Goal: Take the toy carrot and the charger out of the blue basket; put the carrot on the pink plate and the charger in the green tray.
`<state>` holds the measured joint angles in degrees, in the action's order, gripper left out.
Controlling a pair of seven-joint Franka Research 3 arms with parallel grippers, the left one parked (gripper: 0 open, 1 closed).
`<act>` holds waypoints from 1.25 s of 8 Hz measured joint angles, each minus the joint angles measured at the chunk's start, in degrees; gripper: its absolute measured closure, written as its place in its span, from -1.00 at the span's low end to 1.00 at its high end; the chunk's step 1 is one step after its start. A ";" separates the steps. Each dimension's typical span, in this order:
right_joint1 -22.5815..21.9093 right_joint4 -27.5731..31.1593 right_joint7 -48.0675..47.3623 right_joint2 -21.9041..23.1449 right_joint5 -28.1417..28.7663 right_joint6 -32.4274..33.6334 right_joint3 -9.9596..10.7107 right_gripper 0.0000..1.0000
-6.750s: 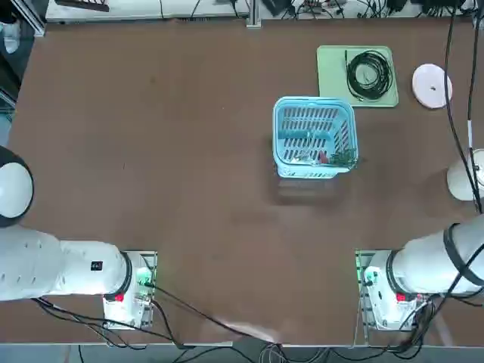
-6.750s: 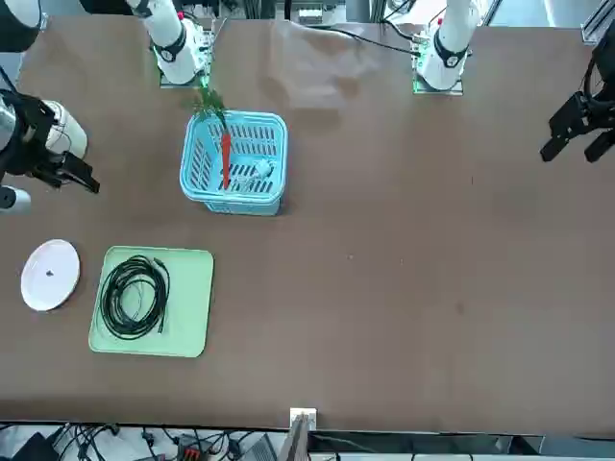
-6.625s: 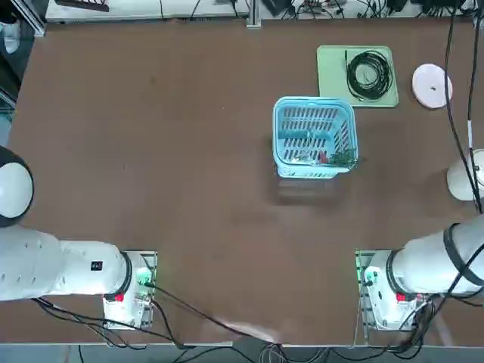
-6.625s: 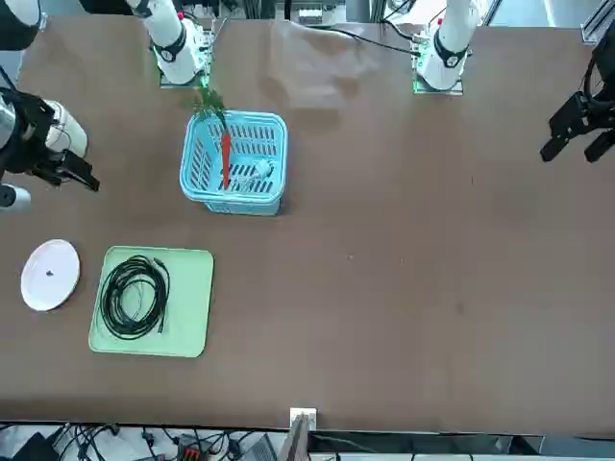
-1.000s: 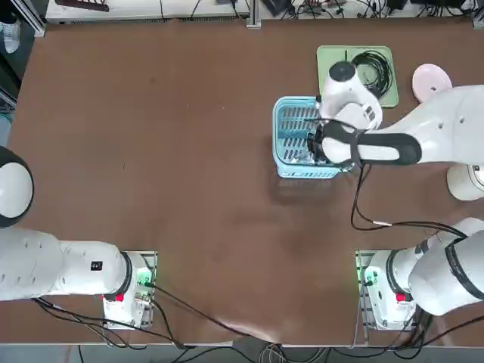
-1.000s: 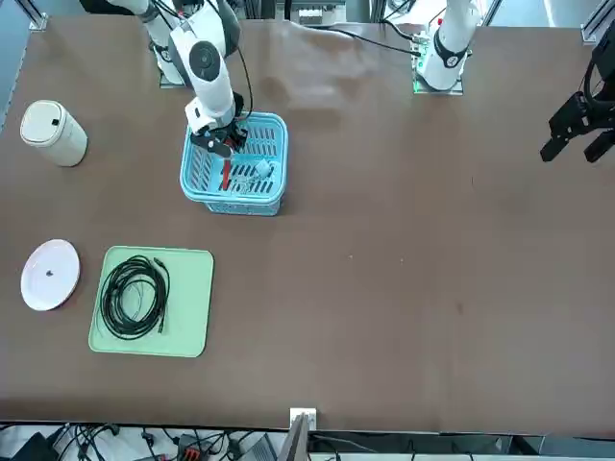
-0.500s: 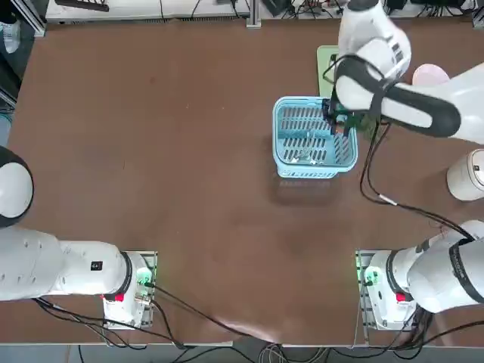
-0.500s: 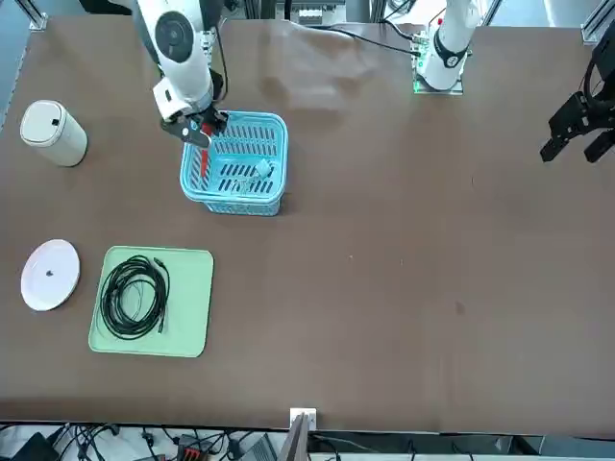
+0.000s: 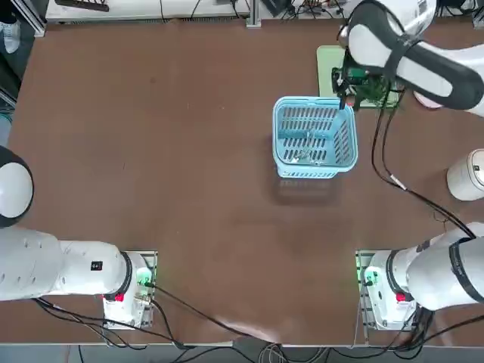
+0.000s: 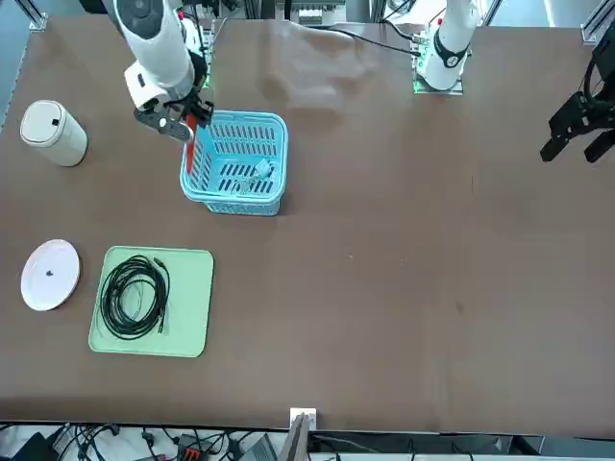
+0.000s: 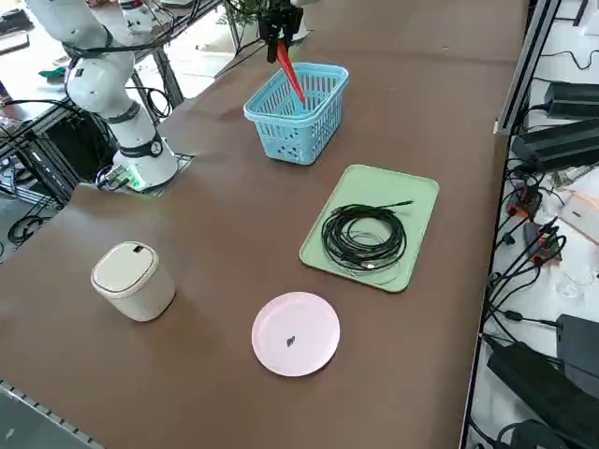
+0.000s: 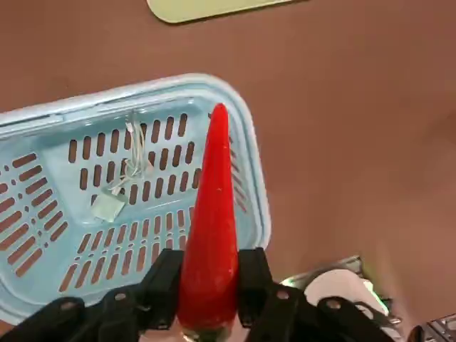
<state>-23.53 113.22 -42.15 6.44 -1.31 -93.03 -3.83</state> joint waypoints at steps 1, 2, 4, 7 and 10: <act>3.04 -2.60 4.87 -0.31 -0.01 2.24 0.11 0.17; 7.16 -5.93 11.19 -0.93 -0.01 4.50 0.31 0.17; 16.58 -11.66 24.19 -3.15 -0.15 6.09 0.82 0.17; 31.78 -15.60 41.19 -8.70 -2.84 3.22 1.22 0.17; 40.20 -18.78 49.85 -16.33 -4.80 -5.07 1.26 0.17</act>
<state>16.66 94.44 7.70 -9.88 -6.12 -98.09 -2.57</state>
